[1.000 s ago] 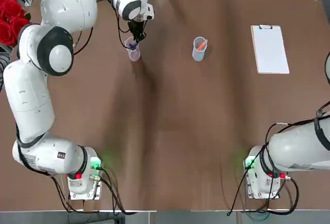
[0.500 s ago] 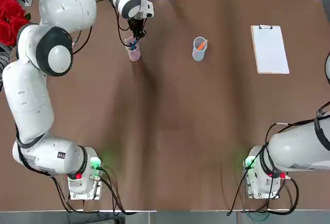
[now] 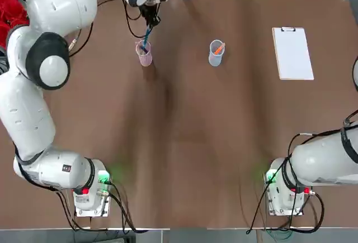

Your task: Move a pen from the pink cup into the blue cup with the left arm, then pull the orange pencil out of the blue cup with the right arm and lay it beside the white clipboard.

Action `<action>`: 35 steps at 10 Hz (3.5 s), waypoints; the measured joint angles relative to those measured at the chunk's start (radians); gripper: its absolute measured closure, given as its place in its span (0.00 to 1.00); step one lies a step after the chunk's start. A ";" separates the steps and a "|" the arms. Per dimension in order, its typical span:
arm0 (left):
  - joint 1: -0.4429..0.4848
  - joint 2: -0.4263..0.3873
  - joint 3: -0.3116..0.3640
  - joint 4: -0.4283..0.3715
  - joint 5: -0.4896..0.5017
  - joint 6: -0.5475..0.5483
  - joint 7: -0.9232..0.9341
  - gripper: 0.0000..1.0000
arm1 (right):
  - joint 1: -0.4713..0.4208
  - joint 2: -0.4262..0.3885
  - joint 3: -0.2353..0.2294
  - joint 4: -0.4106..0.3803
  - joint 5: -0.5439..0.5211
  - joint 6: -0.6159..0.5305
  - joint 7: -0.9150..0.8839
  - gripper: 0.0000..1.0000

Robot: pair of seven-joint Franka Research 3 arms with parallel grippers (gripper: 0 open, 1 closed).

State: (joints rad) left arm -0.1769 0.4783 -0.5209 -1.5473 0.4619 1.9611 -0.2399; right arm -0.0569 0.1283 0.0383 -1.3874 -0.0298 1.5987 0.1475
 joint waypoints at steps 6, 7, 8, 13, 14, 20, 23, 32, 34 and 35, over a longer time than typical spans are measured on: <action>-0.140 -0.035 -0.017 0.113 -0.138 -0.002 -0.221 0.83 | 0.000 0.000 0.000 0.000 0.000 0.000 -0.003 0.00; -0.180 -0.010 -0.015 0.146 -0.138 0.013 -0.266 0.83 | 0.000 0.000 0.000 0.000 0.000 0.000 -0.003 0.00; -0.219 0.027 -0.008 0.186 -0.138 0.061 -0.322 0.83 | 0.000 0.000 0.000 0.000 0.000 0.000 -0.004 0.00; -0.637 0.175 0.359 0.315 -0.139 0.358 -0.637 0.83 | 0.005 0.000 0.007 0.000 0.000 0.005 -0.004 0.00; -0.674 0.196 0.391 0.322 -0.139 0.395 -0.667 0.83 | 0.005 0.000 0.006 0.000 0.000 0.005 -0.004 0.00; -0.682 0.309 0.416 0.355 -0.139 0.513 -0.688 0.83 | 0.003 0.000 0.003 0.000 0.000 0.004 -0.004 0.00; -0.698 0.338 0.453 0.359 -0.139 0.527 -0.688 0.83 | 0.003 0.000 0.003 0.000 0.000 0.004 -0.005 0.00; -0.702 0.339 0.466 0.373 -0.161 0.526 -0.719 0.00 | 0.005 0.002 0.003 -0.004 0.000 -0.050 -0.043 0.00; -0.696 0.307 0.473 0.386 -0.257 0.388 -0.720 0.00 | 0.036 0.036 0.008 -0.024 0.042 -0.058 -0.103 0.00; -0.677 0.283 0.477 0.386 -0.272 0.314 -0.718 0.00 | 0.061 0.074 0.010 -0.026 0.116 -0.055 -0.105 0.00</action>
State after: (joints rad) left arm -0.8540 0.7617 -0.0443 -1.1611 0.1897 2.2752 -0.9580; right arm 0.0042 0.2020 0.0478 -1.4136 0.0862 1.5438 0.0422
